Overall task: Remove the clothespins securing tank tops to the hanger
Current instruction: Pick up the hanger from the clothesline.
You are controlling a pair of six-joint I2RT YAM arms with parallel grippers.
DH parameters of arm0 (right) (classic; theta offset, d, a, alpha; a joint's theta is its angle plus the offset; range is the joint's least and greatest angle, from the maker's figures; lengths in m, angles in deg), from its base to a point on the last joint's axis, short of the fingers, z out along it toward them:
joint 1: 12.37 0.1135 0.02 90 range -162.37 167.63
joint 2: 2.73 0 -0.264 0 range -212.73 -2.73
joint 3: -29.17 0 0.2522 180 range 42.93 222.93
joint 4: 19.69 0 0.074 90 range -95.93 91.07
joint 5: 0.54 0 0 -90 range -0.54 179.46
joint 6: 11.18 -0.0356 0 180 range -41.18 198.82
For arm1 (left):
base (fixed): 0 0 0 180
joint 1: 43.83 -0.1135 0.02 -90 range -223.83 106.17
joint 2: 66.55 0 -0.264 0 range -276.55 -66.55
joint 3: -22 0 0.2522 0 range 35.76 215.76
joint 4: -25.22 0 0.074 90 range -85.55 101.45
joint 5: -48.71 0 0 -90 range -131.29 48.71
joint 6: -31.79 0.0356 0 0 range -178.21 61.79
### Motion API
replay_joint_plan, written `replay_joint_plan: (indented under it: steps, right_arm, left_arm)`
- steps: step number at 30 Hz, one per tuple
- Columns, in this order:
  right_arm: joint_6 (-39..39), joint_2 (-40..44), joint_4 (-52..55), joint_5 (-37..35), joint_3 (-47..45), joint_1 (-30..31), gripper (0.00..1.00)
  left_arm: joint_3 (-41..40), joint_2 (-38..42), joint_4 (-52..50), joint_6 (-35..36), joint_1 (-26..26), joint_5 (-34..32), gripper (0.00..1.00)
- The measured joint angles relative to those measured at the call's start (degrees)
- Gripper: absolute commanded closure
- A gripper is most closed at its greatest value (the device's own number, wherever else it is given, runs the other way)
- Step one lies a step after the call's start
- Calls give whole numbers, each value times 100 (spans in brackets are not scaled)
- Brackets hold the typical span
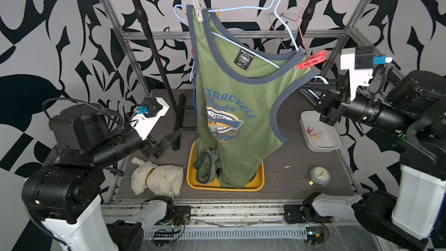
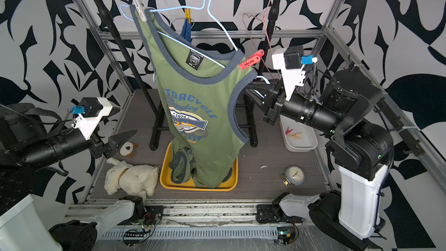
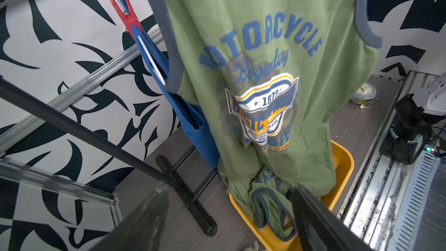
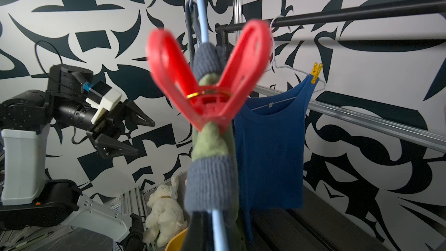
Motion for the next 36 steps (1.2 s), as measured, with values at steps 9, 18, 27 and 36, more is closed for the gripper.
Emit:
replay_joint_plan:
  steps: [9,18,27,36]
  right_arm:
    - [361,170,293,297,-420,0,100]
    - [673,422,610,542,-859,0,100]
    - [774,323,621,807,-1580,0,100]
    - [765,286,575,1113,-2162,0,100]
  left_arm:
    - [551,-297,-4,-138,0,219,16]
    - [1099,-579,-39,-297,-48,422,12]
    - [1547,-804,-42,-435,-92,745,11]
    - [1567,-1128,-15,-507,-92,938,9]
